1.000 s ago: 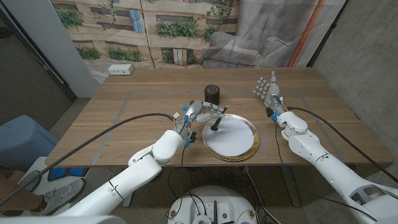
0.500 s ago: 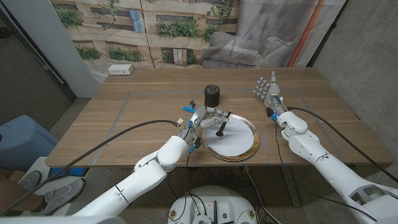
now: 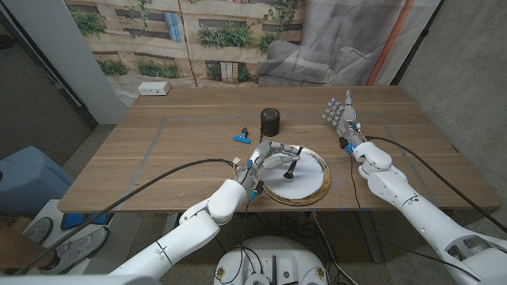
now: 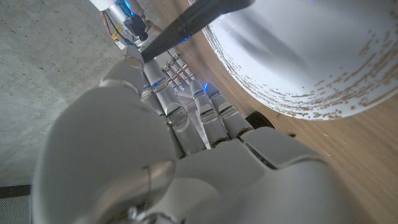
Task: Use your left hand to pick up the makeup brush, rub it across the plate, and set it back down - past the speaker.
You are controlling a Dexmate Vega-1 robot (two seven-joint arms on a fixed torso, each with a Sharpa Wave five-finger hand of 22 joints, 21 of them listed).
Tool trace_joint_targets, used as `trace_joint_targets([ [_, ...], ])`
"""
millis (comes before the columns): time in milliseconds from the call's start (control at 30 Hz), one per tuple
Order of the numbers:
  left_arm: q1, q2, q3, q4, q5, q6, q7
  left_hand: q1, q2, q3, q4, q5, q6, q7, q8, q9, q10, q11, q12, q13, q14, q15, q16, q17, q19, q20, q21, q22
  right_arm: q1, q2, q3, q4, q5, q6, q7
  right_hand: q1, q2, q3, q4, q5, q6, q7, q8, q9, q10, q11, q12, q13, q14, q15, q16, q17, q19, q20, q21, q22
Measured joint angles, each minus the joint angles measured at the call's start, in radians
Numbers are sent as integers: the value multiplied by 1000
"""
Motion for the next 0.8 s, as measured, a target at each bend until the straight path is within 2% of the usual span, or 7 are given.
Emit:
trace_joint_targets([
  [433,-3,-32,18,76,-5,-75,-14,4,4,-4,4,-1,-9,2,0,0,0,0,-1,-1,-8,0,-4,0,-11,0,-4,0,0,0,0,0,0,0,0,0,0,0,0,0,0,0,0,0,0,0,0,0,0,0,0,0,0,0,0,0],
  [800,2,-37,18,107,-8,-102,-19,7,7,-5,3,5,-9,2,4,-1,-6,-2,-2,-1,-8,0,-4,0,-18,0,-4,0,0,0,0,0,0,0,0,0,0,0,0,0,0,0,0,0,0,0,0,0,0,0,0,0,0,0,0,0],
])
